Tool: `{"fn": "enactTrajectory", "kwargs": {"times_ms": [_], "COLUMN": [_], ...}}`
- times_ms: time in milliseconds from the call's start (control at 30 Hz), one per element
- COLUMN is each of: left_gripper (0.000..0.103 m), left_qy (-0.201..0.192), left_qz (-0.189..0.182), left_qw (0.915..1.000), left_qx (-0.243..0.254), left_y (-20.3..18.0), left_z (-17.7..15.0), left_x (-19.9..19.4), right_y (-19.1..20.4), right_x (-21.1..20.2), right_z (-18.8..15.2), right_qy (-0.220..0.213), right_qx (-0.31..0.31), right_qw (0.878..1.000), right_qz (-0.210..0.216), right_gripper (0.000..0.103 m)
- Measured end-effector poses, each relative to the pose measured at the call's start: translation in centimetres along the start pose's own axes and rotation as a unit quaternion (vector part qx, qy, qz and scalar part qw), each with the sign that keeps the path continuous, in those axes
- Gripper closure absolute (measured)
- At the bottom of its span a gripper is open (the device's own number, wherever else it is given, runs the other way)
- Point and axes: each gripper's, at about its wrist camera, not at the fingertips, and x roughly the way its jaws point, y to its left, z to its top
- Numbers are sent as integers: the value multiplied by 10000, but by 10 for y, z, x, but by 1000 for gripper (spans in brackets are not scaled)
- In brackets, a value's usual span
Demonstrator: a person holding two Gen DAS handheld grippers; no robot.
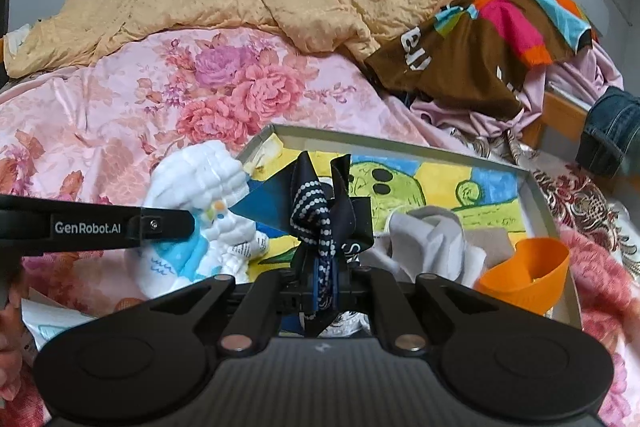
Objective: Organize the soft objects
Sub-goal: 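Open the left tool to drop the muslin cloth while the right tool releases the striped sock in the tray, then move both tools back toward the remaining items beside the tray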
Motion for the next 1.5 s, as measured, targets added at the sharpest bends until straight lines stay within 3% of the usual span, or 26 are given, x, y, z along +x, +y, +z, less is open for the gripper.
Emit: {"fn": "enactTrajectory", "kwargs": {"times_ms": [167,300,467,633,900,967,1133,1500], "left_gripper": [85,78,72,48,26,20,5,1], "left_qy": [49,22,25,-9,-164,-239,-350,-390], "left_qz": [24,-23,-9,7,46,75,71,159], "left_qw": [10000,10000,10000,10000,9998,9996,9994,9965], "left_qx": [83,85,27,1,-143,-116,-15,724], "left_y": [-1,-1,0,-4,-10,-14,-26,-71], "left_z": [-3,-3,-3,-5,-4,-3,-6,-30], "left_x": [4,4,4,0,-16,-22,-45,-93], "right_y": [-2,-3,-6,-9,-25,-32,-49,-80], "right_x": [6,6,3,-6,-38,-49,-76,-142], "right_z": [-2,-4,-4,-4,-7,-8,-13,-53], "right_qy": [130,146,132,59,-275,-386,-604,-852], "right_qx": [68,55,83,145,235,340,570,1075], "right_qw": [9999,9999,9999,9999,9993,9987,9965,9905], "right_qz": [-2,-46,-17,17,-68,-34,41,20], "right_gripper": [94,88,65,38,13,3,0,0]}}
